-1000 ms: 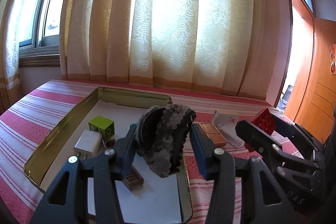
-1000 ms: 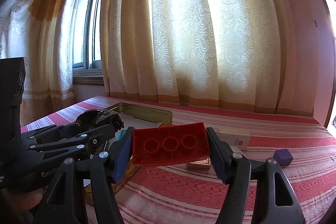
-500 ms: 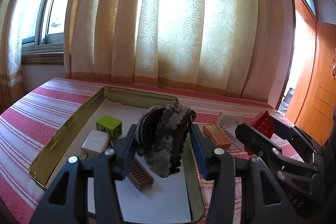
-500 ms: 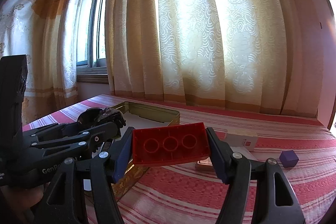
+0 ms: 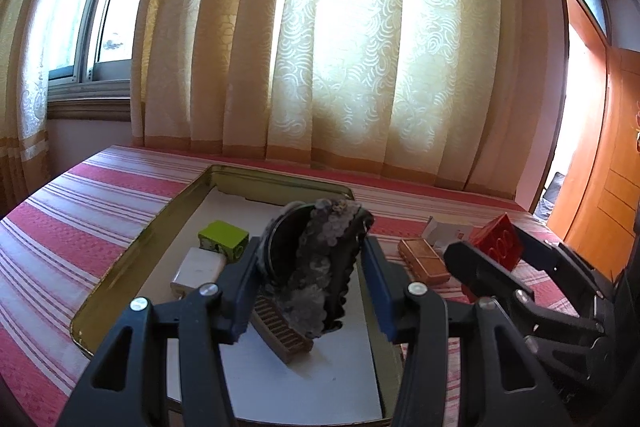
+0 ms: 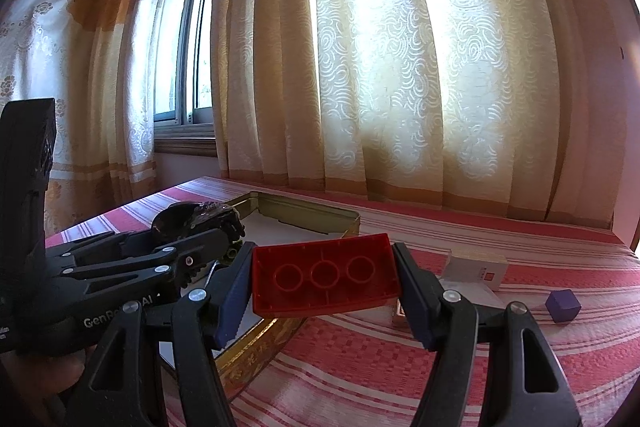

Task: Organize rigid objects
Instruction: 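Carry the red brick with the right tool and the black pouch with the left tool over the tray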

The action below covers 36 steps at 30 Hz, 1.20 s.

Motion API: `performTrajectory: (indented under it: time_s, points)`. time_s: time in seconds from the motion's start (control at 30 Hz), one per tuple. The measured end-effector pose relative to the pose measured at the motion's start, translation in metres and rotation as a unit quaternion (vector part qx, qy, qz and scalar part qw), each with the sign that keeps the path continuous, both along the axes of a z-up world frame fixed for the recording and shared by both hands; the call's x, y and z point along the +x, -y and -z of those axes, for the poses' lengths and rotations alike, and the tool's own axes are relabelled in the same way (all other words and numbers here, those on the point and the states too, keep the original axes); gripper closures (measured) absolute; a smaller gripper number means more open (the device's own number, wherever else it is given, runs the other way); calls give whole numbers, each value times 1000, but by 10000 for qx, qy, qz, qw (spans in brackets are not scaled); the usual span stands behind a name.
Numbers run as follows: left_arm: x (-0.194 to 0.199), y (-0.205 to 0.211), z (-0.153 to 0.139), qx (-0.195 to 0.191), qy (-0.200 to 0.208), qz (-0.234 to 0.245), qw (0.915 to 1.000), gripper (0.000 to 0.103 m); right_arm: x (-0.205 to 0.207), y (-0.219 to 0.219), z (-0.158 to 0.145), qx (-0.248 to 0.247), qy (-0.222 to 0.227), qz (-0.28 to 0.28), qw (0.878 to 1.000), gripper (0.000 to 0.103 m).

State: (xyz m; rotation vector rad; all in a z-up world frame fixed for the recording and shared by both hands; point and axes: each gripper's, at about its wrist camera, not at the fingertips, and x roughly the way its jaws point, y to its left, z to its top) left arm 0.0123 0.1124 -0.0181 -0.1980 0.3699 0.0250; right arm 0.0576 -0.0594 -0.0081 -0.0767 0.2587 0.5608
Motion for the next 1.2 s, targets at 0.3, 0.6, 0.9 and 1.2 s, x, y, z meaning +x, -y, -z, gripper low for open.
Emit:
performTrajectory:
  time_s: [0.3, 0.6, 0.9, 1.2]
  points:
    - [-1, -4, 0, 42, -17, -62, 10000, 54, 0, -4, 0, 8, -2, -48, 10000, 35]
    - [-1, -15, 1, 74, -76, -177, 9998, 54, 2, -14, 0, -78, -25, -167, 9998, 35]
    - [1, -24, 1, 161, -153, -259, 9994, 54, 1, -27, 0, -173, -38, -282, 9994, 35]
    - [8, -40, 4, 198, -378, -384, 9984, 54, 9, -42, 1, -280, -164, -408, 9986, 35]
